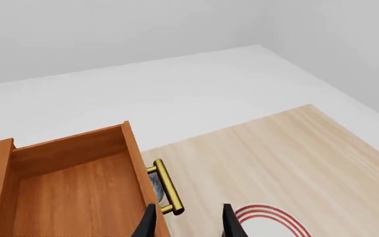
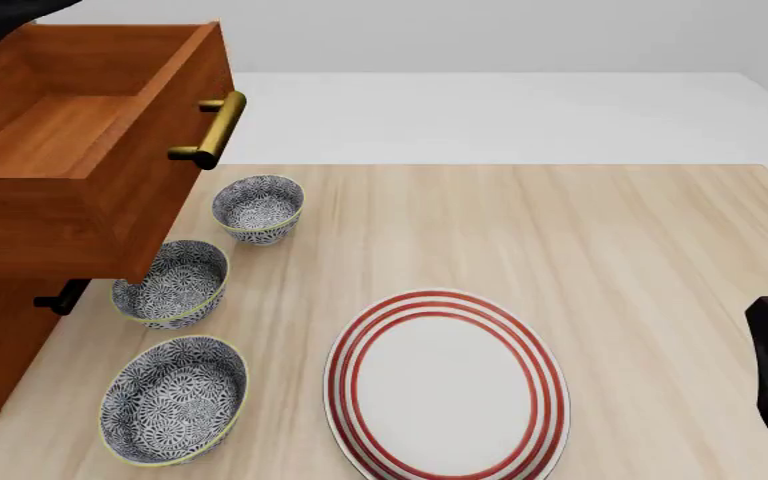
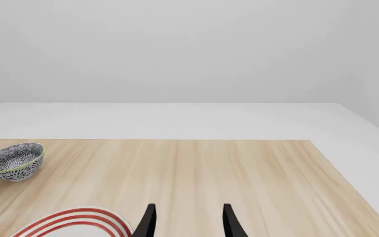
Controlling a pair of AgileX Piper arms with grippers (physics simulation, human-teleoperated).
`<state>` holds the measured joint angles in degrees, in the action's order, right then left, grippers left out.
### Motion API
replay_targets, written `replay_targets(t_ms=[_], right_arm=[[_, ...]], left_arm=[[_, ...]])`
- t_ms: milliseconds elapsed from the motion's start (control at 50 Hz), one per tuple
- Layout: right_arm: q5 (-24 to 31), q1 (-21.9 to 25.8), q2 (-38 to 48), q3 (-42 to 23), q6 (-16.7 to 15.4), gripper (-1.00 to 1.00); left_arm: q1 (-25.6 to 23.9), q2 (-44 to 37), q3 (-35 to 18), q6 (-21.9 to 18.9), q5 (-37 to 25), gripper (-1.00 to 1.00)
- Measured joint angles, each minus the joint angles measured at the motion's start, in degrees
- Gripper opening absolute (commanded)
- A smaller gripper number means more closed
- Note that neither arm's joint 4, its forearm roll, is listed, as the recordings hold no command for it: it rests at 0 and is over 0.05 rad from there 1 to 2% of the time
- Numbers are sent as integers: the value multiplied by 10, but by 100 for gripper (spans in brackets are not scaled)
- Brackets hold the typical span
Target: Open the top drawer of the cabinet.
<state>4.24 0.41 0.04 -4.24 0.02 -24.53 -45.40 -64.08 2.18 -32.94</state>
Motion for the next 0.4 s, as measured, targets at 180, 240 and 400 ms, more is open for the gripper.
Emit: replay_targets(t_ms=[180,240,400], right_arm=[[0,0,0,0,0,100],[0,0,0,0,0,100],[0,0,0,0,0,100]], left_arm=[[-8,27,6,11,-6,100],[-11,36,8,14,-7,100],[-20,55,15,22,-9,100]])
